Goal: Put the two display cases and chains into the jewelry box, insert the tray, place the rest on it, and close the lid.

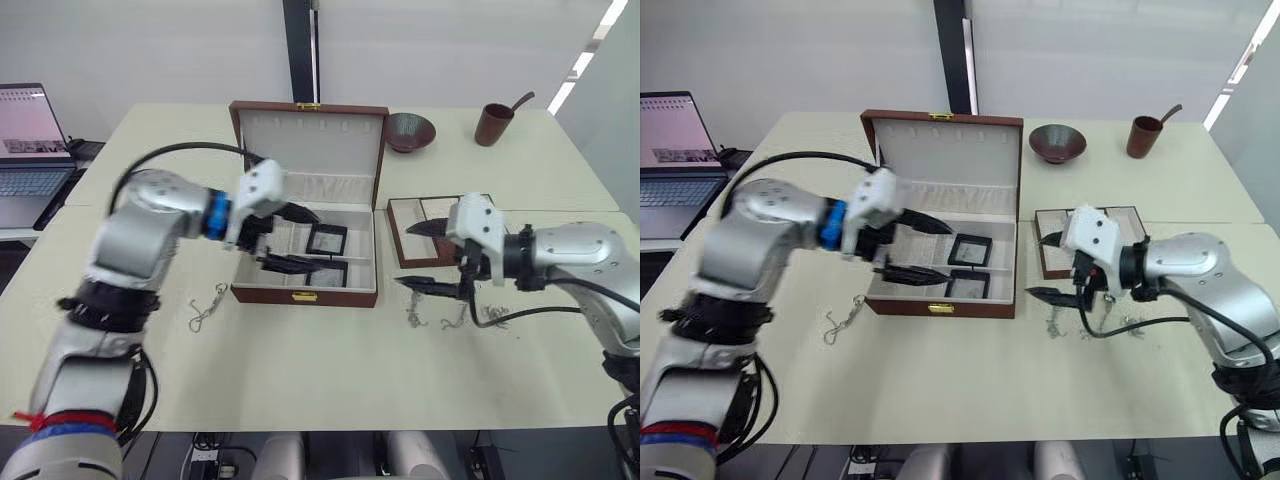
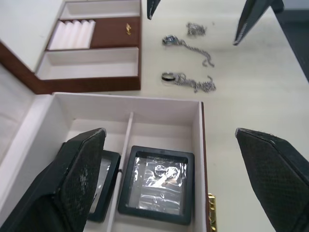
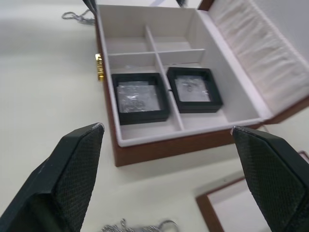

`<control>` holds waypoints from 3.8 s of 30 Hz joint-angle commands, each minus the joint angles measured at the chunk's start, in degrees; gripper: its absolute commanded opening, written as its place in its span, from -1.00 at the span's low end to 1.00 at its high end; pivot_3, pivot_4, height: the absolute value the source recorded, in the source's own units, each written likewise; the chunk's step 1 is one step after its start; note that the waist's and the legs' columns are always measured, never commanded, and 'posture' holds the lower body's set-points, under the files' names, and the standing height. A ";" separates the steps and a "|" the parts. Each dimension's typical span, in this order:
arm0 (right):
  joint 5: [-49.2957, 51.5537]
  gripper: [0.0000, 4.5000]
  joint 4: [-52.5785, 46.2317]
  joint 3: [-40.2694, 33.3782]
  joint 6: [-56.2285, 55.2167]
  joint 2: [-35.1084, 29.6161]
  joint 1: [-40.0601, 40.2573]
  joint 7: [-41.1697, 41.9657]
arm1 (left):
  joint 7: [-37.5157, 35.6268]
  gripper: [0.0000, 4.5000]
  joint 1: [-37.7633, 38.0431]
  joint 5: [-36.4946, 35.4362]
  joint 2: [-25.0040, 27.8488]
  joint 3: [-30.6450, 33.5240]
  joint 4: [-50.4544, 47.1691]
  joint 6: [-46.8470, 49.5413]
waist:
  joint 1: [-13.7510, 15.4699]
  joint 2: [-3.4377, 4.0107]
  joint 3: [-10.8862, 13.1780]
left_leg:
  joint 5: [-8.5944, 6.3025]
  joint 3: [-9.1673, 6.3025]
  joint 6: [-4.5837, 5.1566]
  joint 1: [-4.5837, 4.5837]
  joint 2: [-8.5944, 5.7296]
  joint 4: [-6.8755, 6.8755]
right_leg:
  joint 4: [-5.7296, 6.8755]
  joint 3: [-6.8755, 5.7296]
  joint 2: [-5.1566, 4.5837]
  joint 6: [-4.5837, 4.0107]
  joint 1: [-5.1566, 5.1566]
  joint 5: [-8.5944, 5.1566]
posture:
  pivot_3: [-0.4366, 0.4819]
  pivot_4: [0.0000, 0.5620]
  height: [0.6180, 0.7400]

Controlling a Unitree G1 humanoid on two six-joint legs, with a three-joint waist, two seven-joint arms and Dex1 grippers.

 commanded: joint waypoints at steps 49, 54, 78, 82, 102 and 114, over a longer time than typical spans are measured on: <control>4.67 1.00 11.25 -21.04 -13.40 -13.91 23.12 16.59 | 22.20 0.99 60.34 -9.46 -1.78 44.65 -1.35 -10.21 | 0.18 0.23 -0.05 | -0.05 0.26 -0.02 1.03 0.19 -0.23 | -0.16 0.15 -0.21 -0.07 0.92 -0.07 | -0.05 -0.47 0.89; 9.82 1.00 6.49 -8.90 -5.80 -11.27 5.94 19.80 | 23.18 0.99 61.12 -10.06 -1.90 42.04 -6.73 -7.98 | 0.46 0.26 -0.02 | -0.08 0.17 -0.06 0.96 0.19 -0.23 | -0.23 0.10 -0.23 -0.07 0.89 -0.07 | -0.05 -0.47 0.89; 7.66 1.00 3.95 6.95 -0.90 3.96 -12.98 16.16 | 34.88 0.37 47.06 -5.02 -3.55 24.33 -8.14 -3.59 | 0.53 0.27 0.00 | -0.11 0.03 -0.12 0.86 0.02 -0.21 | -0.17 -0.01 -0.33 -0.07 0.77 -0.07 | -0.05 -0.47 0.89; 7.22 1.00 3.89 6.99 -0.87 4.39 -12.75 16.01 | 34.51 0.37 45.56 -2.27 -2.62 19.90 -6.05 -4.08 | 0.48 0.27 0.00 | -0.11 0.04 -0.12 0.86 0.02 -0.22 | -0.14 0.02 -0.29 -0.08 0.73 -0.07 | -0.05 -0.47 0.89; 7.06 1.00 2.70 6.71 -0.61 4.38 -11.36 15.75 | 32.57 -0.98 45.26 1.06 -2.42 16.29 -0.23 -6.80 | 0.43 0.38 -0.05 | -0.11 0.04 -0.12 0.87 0.01 -0.23 | -0.12 0.06 -0.30 -0.08 0.69 -0.07 | -0.05 -0.47 0.89; 8.13 1.00 1.11 4.11 -0.07 3.21 -8.11 14.14 | 25.71 -0.98 40.28 -11.10 3.96 31.83 -4.35 -6.90 | 0.66 0.31 0.01 | -0.12 0.01 -0.13 0.70 0.04 -0.23 | -0.14 -0.05 -0.47 -0.09 0.55 -0.08 | -0.05 -0.47 0.89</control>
